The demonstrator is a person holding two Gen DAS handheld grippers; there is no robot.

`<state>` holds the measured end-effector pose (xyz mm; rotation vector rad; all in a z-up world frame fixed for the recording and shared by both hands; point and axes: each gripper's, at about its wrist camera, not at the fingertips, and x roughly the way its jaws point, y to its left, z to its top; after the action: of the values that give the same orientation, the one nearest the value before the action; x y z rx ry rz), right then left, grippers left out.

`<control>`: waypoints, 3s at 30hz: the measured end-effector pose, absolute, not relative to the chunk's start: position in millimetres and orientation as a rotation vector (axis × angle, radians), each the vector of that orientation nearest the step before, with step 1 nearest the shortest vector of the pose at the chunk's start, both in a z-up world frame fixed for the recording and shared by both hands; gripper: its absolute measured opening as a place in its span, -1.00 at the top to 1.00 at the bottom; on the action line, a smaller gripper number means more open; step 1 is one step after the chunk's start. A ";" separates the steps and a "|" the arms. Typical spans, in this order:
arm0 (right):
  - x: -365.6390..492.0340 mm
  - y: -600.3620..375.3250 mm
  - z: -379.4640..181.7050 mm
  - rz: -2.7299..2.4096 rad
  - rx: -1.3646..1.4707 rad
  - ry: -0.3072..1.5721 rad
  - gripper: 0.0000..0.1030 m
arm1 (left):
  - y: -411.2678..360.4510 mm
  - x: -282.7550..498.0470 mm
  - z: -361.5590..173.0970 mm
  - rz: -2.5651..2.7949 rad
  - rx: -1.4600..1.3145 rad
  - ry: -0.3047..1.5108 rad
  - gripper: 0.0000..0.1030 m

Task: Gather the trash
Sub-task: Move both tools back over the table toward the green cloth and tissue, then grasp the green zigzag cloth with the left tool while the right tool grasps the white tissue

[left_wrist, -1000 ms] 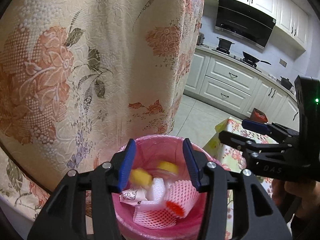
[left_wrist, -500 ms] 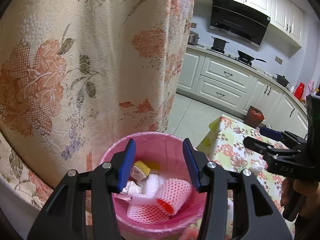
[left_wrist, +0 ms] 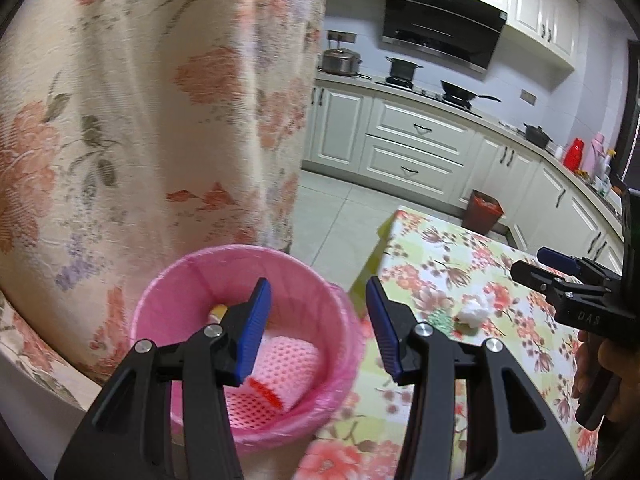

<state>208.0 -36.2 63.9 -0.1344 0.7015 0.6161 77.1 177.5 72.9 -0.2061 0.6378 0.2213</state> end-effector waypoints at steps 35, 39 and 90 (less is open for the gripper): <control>237.1 -155.9 -24.4 0.439 -0.082 0.844 -0.61 | 47.3 176.8 -33.8 -0.002 -0.117 0.895 0.08; 243.7 -156.9 -34.4 0.439 -0.079 0.864 -0.62 | 40.8 190.8 -49.7 -0.019 -0.110 0.928 0.08; 289.0 -56.8 -73.8 0.577 -0.132 0.939 0.21 | 79.0 211.5 -32.7 0.021 -0.117 0.882 0.38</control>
<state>289.0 -56.8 -73.8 -0.1318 0.9387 0.5767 211.5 79.0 -32.7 -0.1168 0.8824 0.0208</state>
